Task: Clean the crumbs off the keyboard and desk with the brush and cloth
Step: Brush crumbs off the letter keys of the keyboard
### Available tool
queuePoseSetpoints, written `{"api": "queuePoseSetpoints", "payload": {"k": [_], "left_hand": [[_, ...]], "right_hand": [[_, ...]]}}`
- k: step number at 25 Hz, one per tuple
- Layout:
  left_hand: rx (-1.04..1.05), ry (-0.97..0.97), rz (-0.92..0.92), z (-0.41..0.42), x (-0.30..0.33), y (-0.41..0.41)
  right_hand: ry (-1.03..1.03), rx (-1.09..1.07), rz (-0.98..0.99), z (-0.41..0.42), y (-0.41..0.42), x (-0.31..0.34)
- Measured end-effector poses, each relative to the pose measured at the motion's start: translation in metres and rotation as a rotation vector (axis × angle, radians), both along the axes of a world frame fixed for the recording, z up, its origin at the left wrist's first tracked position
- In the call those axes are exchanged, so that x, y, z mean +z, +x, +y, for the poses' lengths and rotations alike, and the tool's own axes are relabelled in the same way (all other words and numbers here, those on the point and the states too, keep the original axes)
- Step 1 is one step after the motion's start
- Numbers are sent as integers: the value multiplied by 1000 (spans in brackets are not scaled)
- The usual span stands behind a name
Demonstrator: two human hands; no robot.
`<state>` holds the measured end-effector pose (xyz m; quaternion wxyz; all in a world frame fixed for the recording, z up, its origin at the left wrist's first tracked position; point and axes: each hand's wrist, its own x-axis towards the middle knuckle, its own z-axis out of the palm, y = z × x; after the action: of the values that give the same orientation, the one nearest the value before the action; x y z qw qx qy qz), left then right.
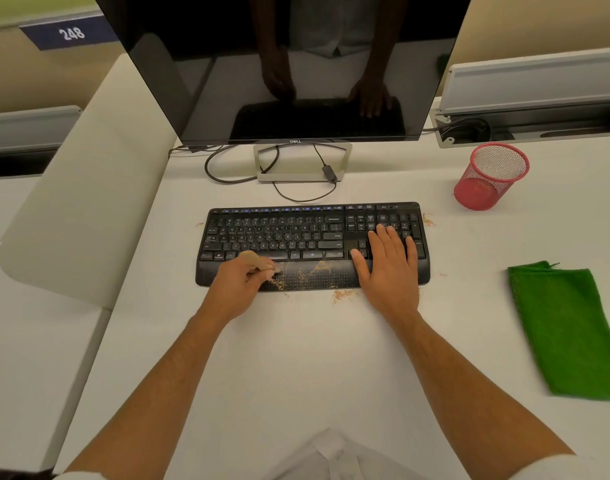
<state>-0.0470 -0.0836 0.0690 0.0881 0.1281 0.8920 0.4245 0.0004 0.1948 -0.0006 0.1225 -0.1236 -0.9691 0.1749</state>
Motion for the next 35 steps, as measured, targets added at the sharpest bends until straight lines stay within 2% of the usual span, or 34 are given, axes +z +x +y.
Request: {"api": "queuePoseSetpoints", "payload": {"k": [2, 4, 6, 8, 10, 13, 17, 19, 22, 25, 28, 32, 35], "left_hand": [[23, 33, -9, -1, 1, -1], [152, 43, 72, -8, 2, -3], [303, -1, 170, -17, 3, -4], [356, -94, 210, -22, 0, -3], [330, -148, 236, -19, -3, 2], [215, -97, 262, 0, -7, 8], [-7, -32, 85, 31, -7, 17], [-20, 2, 28, 33, -7, 18], [115, 63, 80, 18, 0, 13], [379, -22, 143, -1, 9, 7], [632, -28, 116, -7, 8, 5], [824, 232, -18, 2, -2, 2], [882, 388, -106, 17, -7, 3]], "right_hand": [[1, 0, 6, 0, 0, 0], [2, -1, 12, 0, 0, 0], [3, 1, 12, 0, 0, 0], [2, 4, 8, 0, 0, 0], [7, 3, 3, 0, 0, 0], [7, -1, 7, 0, 0, 0], [2, -4, 6, 0, 0, 1], [-2, -2, 9, -1, 0, 1], [-5, -2, 12, -1, 1, 1], [-1, 1, 17, 0, 1, 1], [0, -1, 15, 0, 0, 0], [0, -1, 18, 0, 0, 0], [-2, 1, 10, 0, 0, 0]]}}
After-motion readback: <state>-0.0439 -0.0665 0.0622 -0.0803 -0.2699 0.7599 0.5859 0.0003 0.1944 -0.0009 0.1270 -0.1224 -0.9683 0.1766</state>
